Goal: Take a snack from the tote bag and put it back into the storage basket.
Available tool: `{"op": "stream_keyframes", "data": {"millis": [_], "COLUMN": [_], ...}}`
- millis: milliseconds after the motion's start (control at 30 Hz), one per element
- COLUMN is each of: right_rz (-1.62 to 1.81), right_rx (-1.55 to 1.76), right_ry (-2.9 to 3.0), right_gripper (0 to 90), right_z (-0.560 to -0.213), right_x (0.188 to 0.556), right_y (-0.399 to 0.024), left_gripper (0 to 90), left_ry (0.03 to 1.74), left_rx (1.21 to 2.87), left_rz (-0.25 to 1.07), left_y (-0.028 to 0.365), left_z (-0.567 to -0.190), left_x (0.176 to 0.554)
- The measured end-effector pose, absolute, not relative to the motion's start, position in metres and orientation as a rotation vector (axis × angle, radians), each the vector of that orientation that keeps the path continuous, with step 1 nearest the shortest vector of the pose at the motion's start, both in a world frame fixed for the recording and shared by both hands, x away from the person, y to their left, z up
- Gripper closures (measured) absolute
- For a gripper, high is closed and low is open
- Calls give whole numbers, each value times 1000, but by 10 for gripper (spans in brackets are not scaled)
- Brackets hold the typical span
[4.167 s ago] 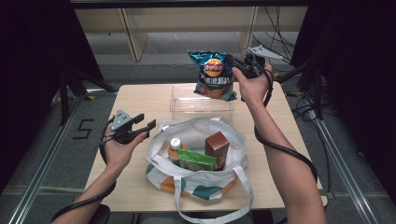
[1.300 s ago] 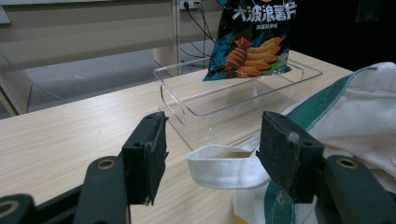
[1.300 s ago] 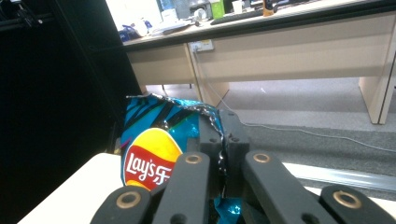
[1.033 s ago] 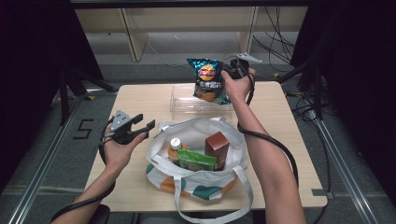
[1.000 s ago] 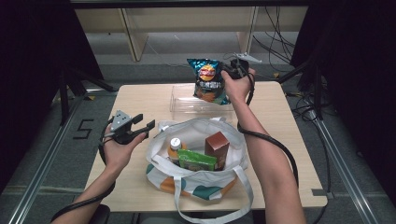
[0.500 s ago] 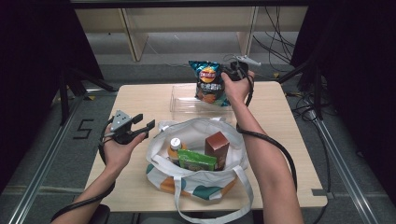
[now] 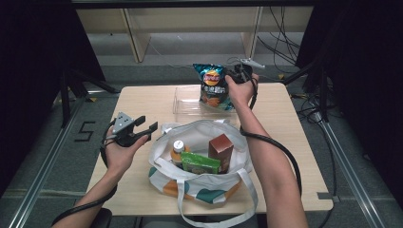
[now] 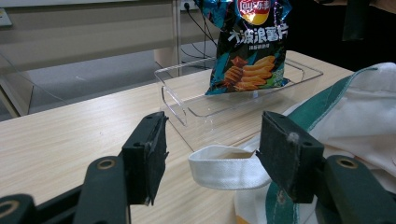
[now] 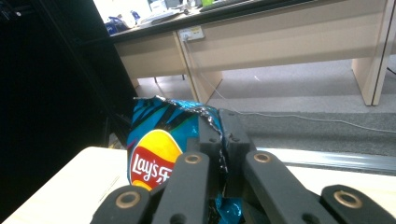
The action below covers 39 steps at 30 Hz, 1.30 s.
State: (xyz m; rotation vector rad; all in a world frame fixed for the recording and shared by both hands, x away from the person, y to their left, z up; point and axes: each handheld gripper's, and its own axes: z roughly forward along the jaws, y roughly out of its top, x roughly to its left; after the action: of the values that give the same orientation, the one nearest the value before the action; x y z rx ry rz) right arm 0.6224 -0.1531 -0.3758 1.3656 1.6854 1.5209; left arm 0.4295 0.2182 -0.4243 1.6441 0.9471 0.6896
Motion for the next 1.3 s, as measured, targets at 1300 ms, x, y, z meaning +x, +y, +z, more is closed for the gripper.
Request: {"op": "stream_keyframes", "data": {"millis": [1300], "right_rz": [1418], "right_rx": [1411], "right_ry": [1666], "right_gripper": [817], "right_z": [-381], "right_x": [625], "right_y": [-167], "left_gripper": [409], "left_ry": [944], "left_rx": [1650], "left_rz": [692], "left_y": [217], "left_z": [-425], "left_x": [430]}}
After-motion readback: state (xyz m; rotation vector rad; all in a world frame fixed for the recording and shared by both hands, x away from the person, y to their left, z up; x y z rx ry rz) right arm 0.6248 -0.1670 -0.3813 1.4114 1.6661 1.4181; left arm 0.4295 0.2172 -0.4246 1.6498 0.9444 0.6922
